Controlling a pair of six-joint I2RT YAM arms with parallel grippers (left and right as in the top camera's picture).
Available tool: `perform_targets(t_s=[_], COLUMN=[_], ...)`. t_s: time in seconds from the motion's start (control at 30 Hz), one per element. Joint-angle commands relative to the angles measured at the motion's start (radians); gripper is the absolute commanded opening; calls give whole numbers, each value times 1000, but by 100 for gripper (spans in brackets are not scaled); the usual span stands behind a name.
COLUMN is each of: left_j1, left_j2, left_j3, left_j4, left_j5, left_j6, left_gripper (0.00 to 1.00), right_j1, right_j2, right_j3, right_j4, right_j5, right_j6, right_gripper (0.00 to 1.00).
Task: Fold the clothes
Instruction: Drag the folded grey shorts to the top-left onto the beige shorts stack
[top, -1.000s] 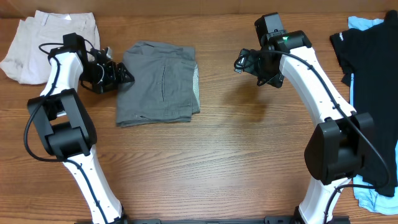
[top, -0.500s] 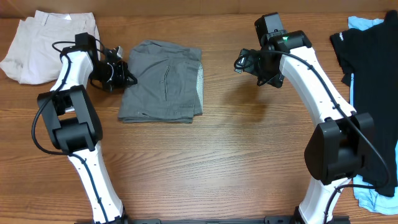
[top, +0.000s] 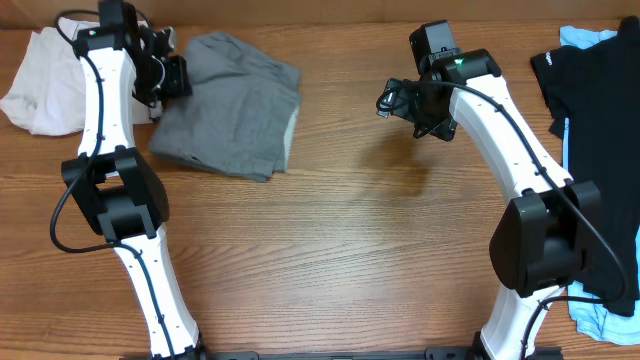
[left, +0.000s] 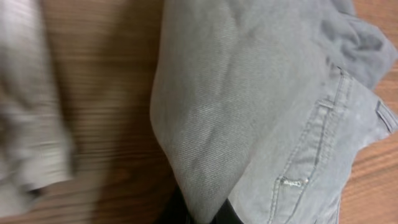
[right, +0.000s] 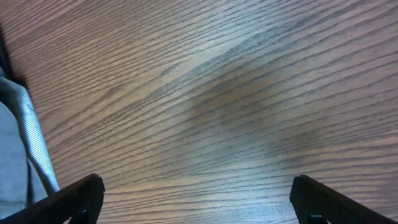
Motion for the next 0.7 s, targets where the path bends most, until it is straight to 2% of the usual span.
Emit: perform_targets(t_s=[0.0, 0.27, 0.67], left_j1=[13, 47, 86], left_j2=[-2, -2, -2], left_j3=[79, 150, 168], left_j4=[-14, -2, 122], left_j5=[-81, -94, -152], left_j6=[0, 1, -1], left_gripper=[4, 4, 4], right_j1=[-4, -4, -4], right_j2=[1, 1, 1], right_j3=[5, 5, 5], right_j4=[-8, -31, -86], right_j5=[10, 9, 10], right_j6=[-5, -5, -5], right_gripper=[100, 100, 100])
